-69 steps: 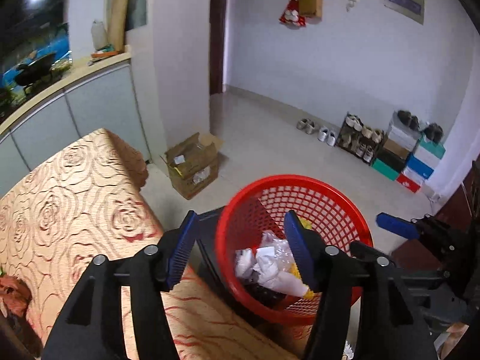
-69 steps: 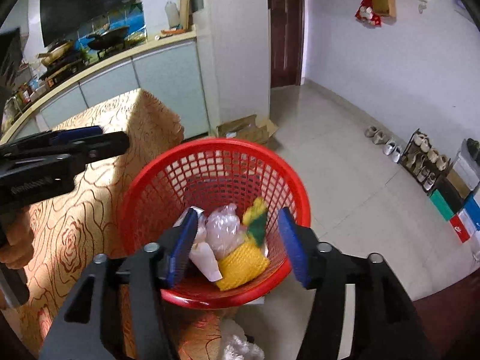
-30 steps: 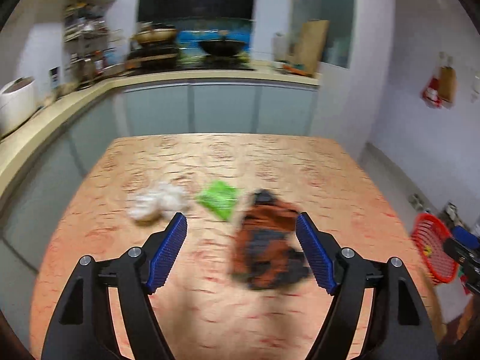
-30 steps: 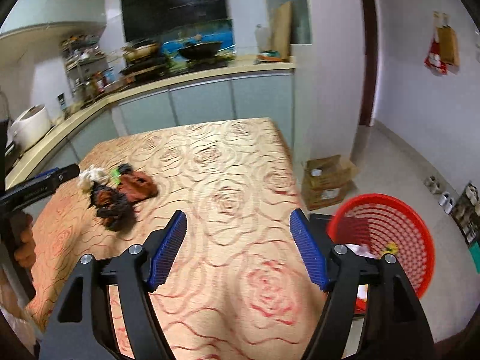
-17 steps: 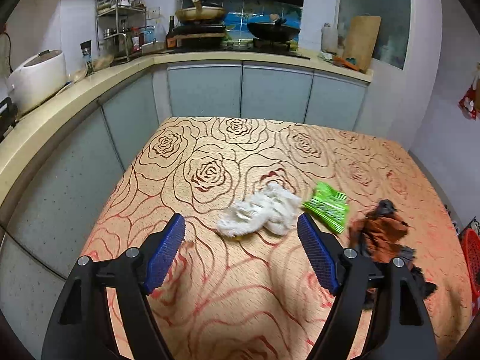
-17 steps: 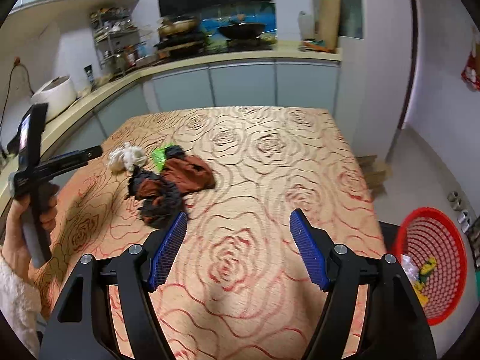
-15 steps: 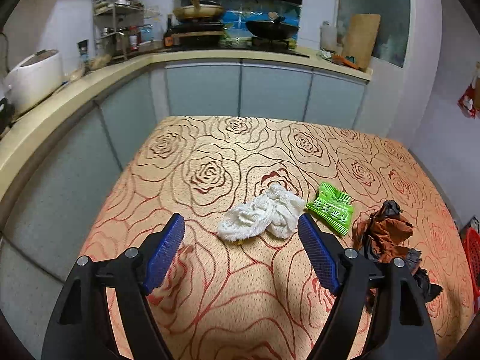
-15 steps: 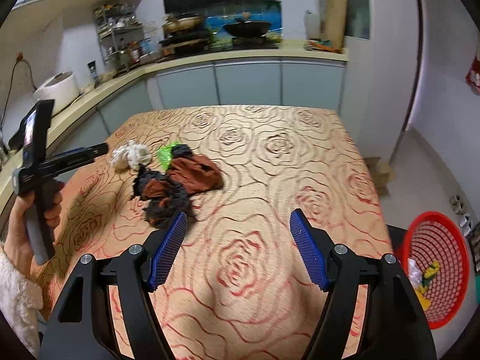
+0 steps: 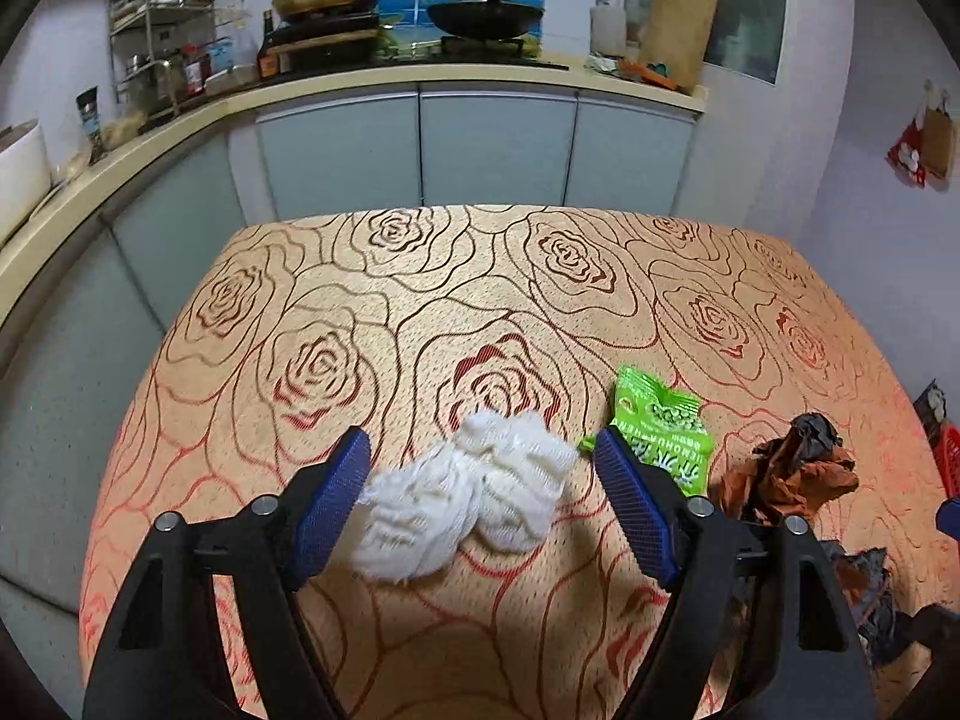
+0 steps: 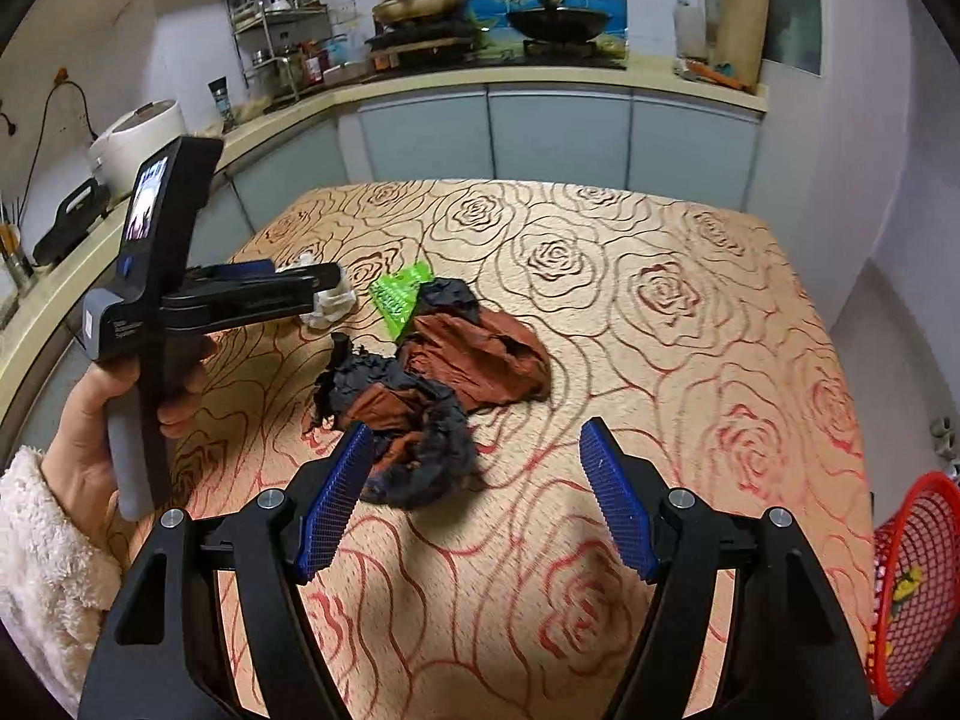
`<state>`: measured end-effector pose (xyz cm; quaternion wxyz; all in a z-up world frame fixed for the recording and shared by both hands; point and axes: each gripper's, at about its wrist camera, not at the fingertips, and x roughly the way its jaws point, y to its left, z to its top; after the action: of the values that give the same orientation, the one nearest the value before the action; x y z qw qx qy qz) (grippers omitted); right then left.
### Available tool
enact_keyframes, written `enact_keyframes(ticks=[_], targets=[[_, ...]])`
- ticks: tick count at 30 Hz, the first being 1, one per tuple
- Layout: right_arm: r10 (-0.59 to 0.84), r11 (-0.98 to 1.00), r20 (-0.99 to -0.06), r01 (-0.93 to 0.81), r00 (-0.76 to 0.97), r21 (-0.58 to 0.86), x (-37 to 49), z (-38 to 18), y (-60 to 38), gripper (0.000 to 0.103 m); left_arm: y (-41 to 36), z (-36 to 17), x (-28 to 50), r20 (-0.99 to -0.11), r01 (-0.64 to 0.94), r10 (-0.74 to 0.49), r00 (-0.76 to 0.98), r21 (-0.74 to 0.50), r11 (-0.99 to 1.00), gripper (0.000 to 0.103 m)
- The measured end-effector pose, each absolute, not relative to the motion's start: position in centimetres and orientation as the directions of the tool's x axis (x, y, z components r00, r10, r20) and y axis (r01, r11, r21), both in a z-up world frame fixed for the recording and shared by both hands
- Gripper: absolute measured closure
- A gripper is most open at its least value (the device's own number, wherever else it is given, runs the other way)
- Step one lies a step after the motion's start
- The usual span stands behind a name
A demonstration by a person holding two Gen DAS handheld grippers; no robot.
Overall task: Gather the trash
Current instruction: 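Grasp the white cloth with the left tool while the right tool grasps the black-brown bags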
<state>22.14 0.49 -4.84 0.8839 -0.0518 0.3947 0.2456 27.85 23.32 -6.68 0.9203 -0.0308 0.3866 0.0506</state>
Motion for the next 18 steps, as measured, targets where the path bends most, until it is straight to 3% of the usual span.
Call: enact_keyframes(ticks=[3,7,9,18], targets=[[0.403,0.863,-0.733,-0.494,0.548,0.105,22.5,-5.5,1.6,0.034,23.3,-7.4,28.5,-0.733,-0.112,0.076,0.676,0.0,0.994,0.06],[0.418,0.846,-0.749,-0.52,0.513,0.116,23.3,-6.5,3.2,0.034,23.5,-7.6,28.4,-0.726,-0.114,0.079,0.683,0.002,0.994,0.068],[0.42,0.842,-0.756,-0.526,0.502,0.119,23.8,-7.0,3.9,0.034,23.5,-7.7,28.4,-0.726,-0.114,0.084,0.683,0.007,0.993,0.079],[0.415,0.832,-0.767,-0.546,0.489,0.101,24.4,-8.3,5.7,0.034,24.1,-7.4,27.9,-0.724,-0.133,0.083,0.685,-0.013,0.991,0.086]])
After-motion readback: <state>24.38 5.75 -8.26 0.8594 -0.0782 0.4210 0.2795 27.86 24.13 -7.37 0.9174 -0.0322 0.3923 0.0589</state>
